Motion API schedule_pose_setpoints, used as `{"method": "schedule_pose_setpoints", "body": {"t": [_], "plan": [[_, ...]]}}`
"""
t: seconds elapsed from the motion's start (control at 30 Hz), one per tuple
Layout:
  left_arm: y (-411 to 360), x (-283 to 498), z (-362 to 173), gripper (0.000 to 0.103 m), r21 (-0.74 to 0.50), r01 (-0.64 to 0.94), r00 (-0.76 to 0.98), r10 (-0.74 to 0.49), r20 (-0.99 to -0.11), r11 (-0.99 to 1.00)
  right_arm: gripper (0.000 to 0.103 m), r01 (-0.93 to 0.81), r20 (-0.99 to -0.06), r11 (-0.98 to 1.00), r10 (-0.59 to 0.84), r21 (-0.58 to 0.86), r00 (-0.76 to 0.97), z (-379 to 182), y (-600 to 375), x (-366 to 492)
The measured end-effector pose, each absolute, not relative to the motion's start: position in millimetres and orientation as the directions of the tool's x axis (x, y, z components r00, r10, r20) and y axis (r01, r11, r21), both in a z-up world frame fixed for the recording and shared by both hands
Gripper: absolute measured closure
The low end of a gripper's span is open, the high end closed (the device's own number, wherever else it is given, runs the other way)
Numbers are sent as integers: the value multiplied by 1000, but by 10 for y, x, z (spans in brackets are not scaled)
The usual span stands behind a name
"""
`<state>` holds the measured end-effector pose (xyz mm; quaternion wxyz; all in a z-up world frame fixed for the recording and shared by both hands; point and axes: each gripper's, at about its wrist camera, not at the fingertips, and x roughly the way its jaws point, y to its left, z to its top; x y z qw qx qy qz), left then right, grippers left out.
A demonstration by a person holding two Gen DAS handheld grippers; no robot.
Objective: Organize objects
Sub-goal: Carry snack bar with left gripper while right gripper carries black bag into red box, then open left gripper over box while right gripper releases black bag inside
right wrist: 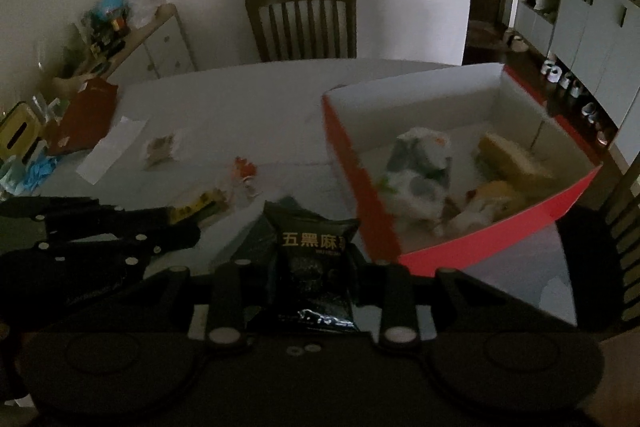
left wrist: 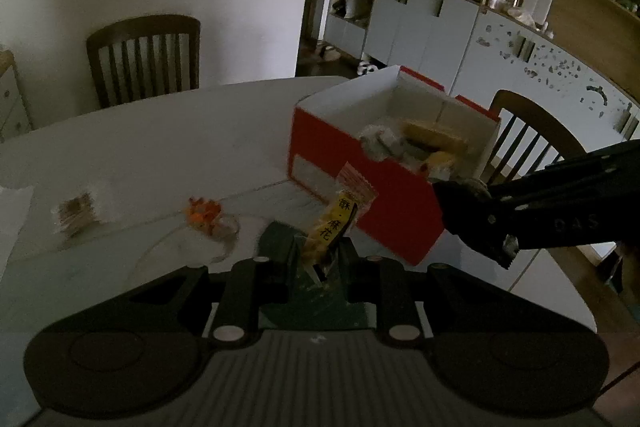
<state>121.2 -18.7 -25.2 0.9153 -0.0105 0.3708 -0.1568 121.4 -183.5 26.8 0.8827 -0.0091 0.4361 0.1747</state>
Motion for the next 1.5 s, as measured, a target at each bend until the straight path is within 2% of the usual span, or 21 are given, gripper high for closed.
{"method": "schedule_pose_setpoints", "body": {"t": [0.47, 0.87, 1.2, 1.5], "plan": [[-1018, 1552, -66, 82, -92, 331, 688, -307, -658, 939, 71, -291, -735, 946, 299, 143, 608, 381, -2581, 1660], [-1648, 2027, -187, 82, -35, 361, 652, -279, -705, 932, 71, -227, -724, 960, 272, 162, 634, 355, -3093, 2264], [-2061, 2409, -448, 82, 50, 383, 608, -210, -766, 923, 71, -219, -775, 964, 254, 152, 579, 81, -3198, 2760], [-2230, 2680, -700, 83, 51, 386, 527, -175, -832, 921, 71, -233, -820, 963, 239, 133, 521, -238, -3080, 2974]]}}
